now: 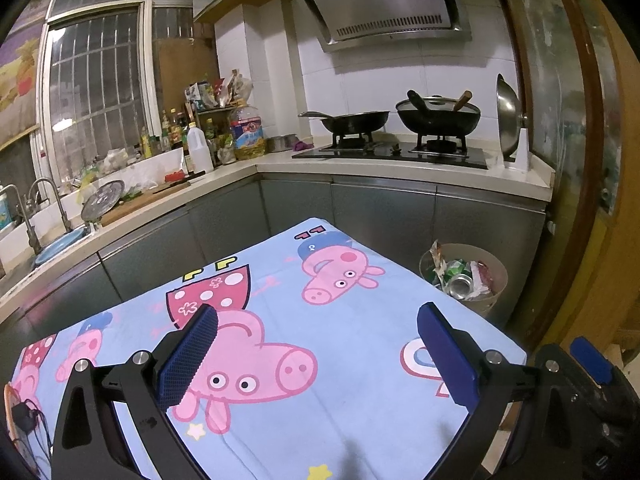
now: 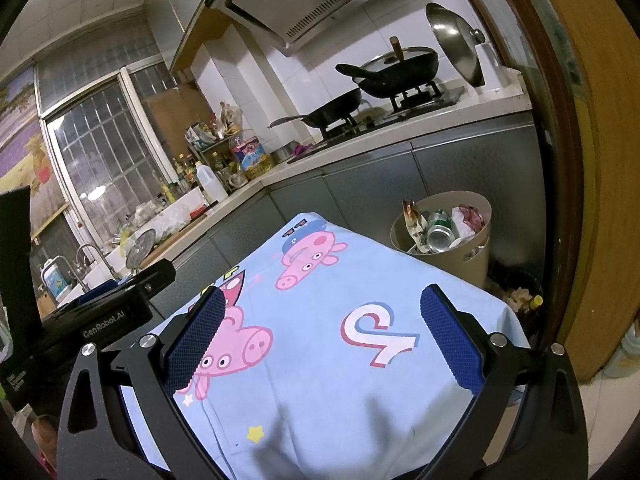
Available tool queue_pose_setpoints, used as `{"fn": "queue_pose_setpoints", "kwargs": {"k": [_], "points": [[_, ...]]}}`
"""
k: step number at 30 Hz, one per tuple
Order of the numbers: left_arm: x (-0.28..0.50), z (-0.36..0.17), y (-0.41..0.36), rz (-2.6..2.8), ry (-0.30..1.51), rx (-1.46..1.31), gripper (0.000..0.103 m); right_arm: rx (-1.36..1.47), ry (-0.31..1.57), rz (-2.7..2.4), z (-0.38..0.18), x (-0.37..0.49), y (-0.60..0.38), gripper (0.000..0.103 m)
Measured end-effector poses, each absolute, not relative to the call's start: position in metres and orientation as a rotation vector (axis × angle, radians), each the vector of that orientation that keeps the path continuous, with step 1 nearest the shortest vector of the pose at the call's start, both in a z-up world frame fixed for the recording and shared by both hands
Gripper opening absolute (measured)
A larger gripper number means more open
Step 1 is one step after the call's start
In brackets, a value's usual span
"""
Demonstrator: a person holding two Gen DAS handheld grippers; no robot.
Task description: Collect trash
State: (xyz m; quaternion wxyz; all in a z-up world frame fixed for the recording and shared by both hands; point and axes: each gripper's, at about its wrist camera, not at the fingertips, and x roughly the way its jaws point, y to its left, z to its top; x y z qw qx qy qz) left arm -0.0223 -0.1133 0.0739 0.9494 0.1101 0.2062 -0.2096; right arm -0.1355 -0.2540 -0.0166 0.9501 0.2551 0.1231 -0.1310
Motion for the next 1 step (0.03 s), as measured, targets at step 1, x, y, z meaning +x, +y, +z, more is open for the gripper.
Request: {"fn": "queue_pose_setpoints", "kwargs": {"k": [1], "points": [[-0.0215,0.0750,-0.1160,-0.426,0.418,0.227,0.099,0.519,0.251,-0.266,-0.0163,-0.1354,-0.2551,0.097]]}}
